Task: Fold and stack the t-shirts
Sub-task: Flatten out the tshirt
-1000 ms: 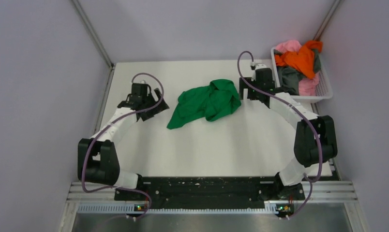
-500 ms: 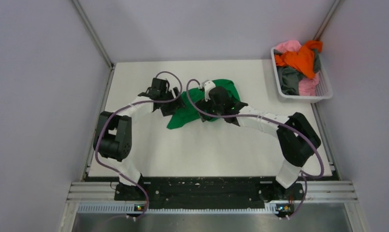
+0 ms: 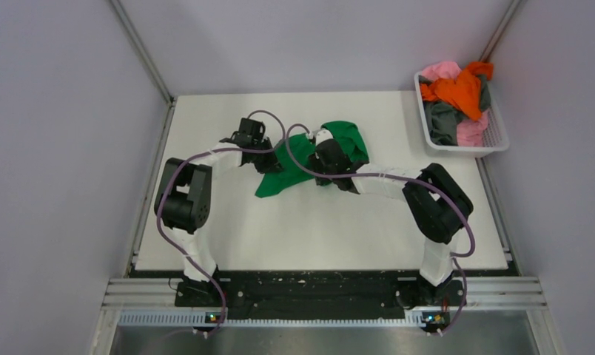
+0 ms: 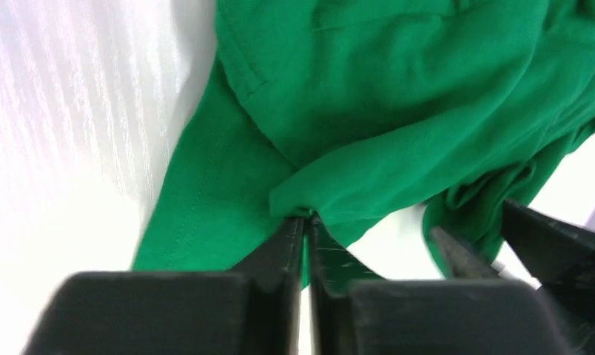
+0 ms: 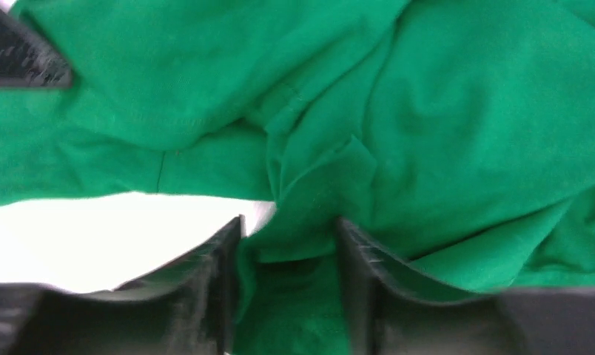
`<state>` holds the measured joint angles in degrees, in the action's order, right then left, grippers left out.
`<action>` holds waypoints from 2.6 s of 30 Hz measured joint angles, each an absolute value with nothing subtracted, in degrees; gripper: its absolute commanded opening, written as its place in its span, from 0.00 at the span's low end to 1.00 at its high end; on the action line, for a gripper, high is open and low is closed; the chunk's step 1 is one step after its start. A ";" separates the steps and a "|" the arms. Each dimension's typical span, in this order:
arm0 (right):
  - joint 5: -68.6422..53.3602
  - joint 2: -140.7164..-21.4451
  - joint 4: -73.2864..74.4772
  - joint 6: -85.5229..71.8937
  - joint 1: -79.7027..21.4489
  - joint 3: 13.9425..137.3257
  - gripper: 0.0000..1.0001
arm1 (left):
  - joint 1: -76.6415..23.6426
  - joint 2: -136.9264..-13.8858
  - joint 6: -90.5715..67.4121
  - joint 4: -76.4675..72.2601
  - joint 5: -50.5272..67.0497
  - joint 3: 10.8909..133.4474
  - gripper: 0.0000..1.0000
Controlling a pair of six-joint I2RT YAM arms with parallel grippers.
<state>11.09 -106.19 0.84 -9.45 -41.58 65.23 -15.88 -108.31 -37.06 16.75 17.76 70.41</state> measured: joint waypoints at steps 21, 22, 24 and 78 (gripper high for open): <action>22.48 -82.74 0.80 -13.04 -30.81 56.25 0.00 | -16.36 -88.09 -36.07 9.52 10.66 62.87 0.00; 22.52 -81.49 0.51 -12.58 -30.22 56.40 0.00 | -16.38 -85.82 -36.01 8.27 9.54 62.89 0.00; 22.41 -79.70 0.34 -11.44 -29.74 57.23 0.00 | -16.38 -81.32 -35.57 6.26 7.11 63.29 0.00; 13.04 -75.24 1.21 -15.90 -12.62 42.15 0.82 | -3.42 -131.90 -23.90 25.78 -7.22 129.23 0.99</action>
<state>13.04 -75.24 1.21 -15.90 -12.62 42.15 -3.42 -131.90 -23.90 25.78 -7.22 129.23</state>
